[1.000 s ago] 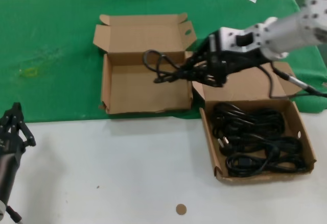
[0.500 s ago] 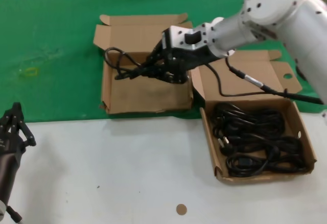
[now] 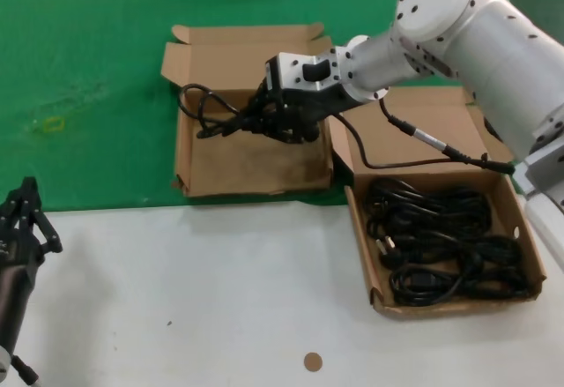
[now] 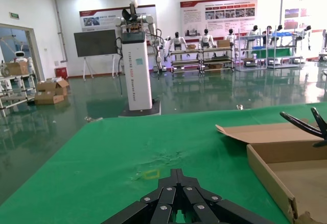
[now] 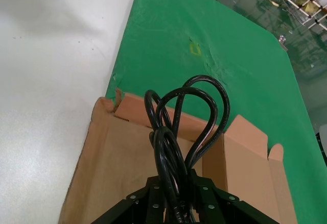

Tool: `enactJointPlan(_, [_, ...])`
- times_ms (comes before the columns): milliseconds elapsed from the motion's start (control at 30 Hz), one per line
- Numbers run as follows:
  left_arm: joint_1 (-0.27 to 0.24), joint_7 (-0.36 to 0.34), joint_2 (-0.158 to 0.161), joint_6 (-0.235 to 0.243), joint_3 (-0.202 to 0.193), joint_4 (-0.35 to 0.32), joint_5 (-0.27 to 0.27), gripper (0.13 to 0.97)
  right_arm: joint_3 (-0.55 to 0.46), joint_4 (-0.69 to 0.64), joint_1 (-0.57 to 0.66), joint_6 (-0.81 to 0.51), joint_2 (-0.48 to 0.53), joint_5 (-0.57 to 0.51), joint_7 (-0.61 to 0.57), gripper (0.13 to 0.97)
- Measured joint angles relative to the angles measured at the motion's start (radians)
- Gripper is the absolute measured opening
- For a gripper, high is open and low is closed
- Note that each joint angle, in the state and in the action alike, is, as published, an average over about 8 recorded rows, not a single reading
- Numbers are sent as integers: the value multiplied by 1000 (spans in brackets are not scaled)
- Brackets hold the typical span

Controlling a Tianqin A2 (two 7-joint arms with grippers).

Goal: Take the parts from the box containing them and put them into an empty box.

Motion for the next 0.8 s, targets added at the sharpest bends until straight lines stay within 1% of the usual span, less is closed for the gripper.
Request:
enactJointPlan(200, [0, 0, 0, 0, 0, 0, 0, 144, 9, -55, 19, 16, -14, 6, -39, 235])
enactJointPlan(467, [0, 0, 0, 0, 0, 0, 0, 144, 25, -128, 45, 31, -32, 16, -89, 321])
enactJointPlan(600, [0, 0, 0, 0, 0, 0, 0, 144, 33, -156, 55, 39, -39, 21, -110, 321])
enactJointPlan(800, [0, 0, 0, 0, 0, 0, 0, 144, 44, -170, 63, 45, -42, 27, -124, 439])
